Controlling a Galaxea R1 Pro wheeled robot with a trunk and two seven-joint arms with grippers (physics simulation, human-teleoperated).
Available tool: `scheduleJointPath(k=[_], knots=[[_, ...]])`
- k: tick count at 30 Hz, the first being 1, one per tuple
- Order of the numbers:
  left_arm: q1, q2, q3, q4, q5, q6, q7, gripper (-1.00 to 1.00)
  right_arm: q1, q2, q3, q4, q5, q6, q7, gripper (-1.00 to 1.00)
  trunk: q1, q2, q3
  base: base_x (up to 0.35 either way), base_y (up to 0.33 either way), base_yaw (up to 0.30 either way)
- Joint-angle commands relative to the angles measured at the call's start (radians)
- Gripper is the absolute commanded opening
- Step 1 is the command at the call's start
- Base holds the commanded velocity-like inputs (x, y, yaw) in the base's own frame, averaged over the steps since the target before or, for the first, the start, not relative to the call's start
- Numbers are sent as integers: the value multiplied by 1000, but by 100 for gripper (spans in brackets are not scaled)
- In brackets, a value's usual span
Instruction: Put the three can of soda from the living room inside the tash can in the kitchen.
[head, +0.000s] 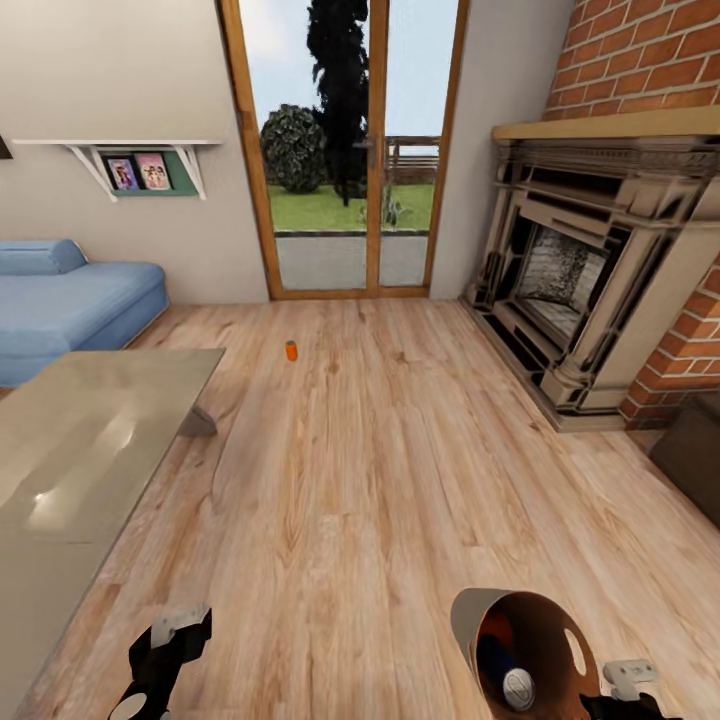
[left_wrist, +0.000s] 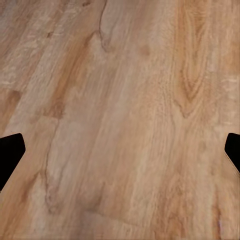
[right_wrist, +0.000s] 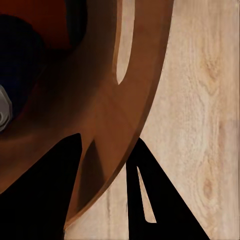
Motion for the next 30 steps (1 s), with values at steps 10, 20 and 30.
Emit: scheduleJointPath(k=[10, 20, 30], knots=[[0, 0, 2, 1, -1, 0, -13, 100, -1, 5, -6, 0, -12, -35, 2, -100, 0, 0, 0, 328, 0, 0], [0, 0, 2, 1, -1, 0, -14, 100, 0, 9, -6, 0, -12, -36, 1, -100, 0, 0, 0, 328, -1, 108], [0, -1, 1, 1, -1, 0, -16, 100, 0, 11, -5, 1, -12, -36, -38, -100, 0, 0, 0, 327, -68, 122]])
